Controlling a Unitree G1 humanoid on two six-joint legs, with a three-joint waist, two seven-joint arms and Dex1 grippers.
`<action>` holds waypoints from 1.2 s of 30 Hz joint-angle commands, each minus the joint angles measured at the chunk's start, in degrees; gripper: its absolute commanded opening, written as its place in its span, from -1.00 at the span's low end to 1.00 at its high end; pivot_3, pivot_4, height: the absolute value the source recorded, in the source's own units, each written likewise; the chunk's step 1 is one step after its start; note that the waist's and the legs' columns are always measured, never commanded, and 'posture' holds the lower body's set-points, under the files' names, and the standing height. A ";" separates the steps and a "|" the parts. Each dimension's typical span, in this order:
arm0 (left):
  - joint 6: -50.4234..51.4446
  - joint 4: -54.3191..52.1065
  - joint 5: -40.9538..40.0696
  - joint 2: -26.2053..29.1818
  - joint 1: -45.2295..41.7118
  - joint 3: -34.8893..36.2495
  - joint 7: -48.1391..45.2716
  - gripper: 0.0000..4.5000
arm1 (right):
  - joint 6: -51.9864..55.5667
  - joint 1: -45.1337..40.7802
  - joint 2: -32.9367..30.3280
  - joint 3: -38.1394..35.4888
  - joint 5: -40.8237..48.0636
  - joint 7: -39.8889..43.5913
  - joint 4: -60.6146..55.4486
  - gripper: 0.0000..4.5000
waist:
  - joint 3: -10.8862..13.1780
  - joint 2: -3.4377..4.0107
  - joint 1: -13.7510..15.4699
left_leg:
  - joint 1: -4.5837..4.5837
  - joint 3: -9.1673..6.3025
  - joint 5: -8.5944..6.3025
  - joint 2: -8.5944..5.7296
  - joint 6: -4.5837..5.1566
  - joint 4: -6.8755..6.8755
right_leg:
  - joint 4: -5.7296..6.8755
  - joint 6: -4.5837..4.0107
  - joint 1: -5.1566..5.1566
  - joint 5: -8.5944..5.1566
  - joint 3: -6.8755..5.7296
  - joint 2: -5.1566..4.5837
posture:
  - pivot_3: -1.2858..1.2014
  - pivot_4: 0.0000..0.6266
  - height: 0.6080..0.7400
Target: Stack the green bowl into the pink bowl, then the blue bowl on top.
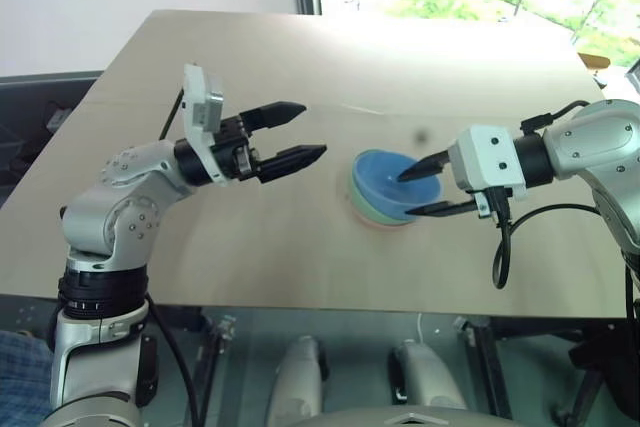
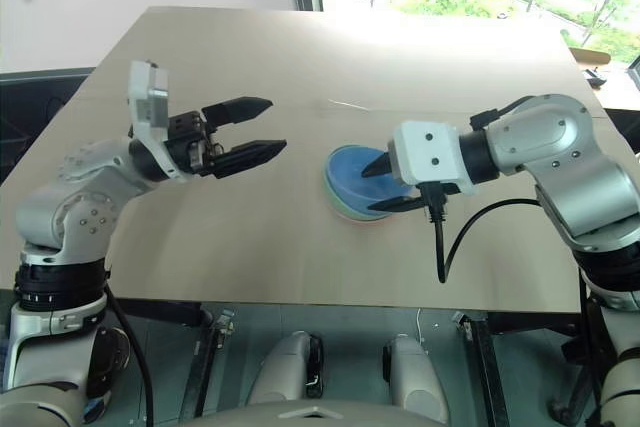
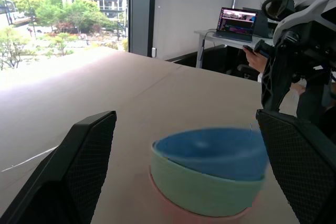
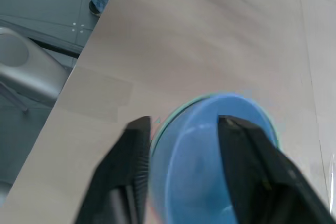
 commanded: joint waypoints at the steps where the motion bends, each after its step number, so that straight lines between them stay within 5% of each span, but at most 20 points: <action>1: -4.27 -0.42 3.55 -0.17 -1.05 -0.61 0.31 1.00 | -0.83 0.02 -0.68 -1.26 -2.58 -3.49 -0.37 0.56 | 0.00 0.00 0.01 | 0.00 -0.01 0.00 0.00 0.00 0.00 | 0.00 0.00 0.00 0.00 0.00 0.00 | 0.03 -0.52 1.00; 5: -4.77 -2.08 4.21 -0.62 0.66 -0.76 0.53 1.00 | 0.87 2.59 -1.02 -3.77 -1.90 -6.43 -0.71 0.56 | 0.00 0.00 0.04 | -0.02 0.00 0.00 0.00 0.00 0.00 | -0.02 0.00 0.00 0.00 0.00 0.00 | 0.03 -0.52 1.00; 14: -2.57 -6.69 7.28 0.58 7.66 -0.25 6.57 1.00 | 14.49 18.86 1.26 -23.86 10.62 -17.13 -7.57 0.56 | 0.01 -0.08 0.28 | -0.02 -0.03 0.00 -0.01 0.00 -0.02 | -0.03 0.00 0.02 0.00 -0.01 -0.02 | 0.03 -0.52 1.00; 23: -8.09 -7.22 11.44 0.33 17.58 1.39 7.98 1.00 | 4.26 43.29 8.53 -39.18 13.92 -19.48 -3.20 0.56 | -0.02 -0.14 0.21 | 0.06 -0.09 0.00 -0.01 0.01 -0.01 | -0.04 0.01 0.12 0.00 -0.04 -0.01 | 0.03 -0.52 1.00; 36: -13.41 -6.57 13.97 -0.55 24.44 4.69 9.92 1.00 | -7.97 53.37 9.37 -40.75 13.37 -18.11 4.14 0.56 | -0.04 -0.14 -0.06 | 0.15 -0.08 0.00 0.00 0.00 -0.01 | -0.03 0.01 0.17 -0.01 -0.01 0.00 | 0.03 -0.52 1.00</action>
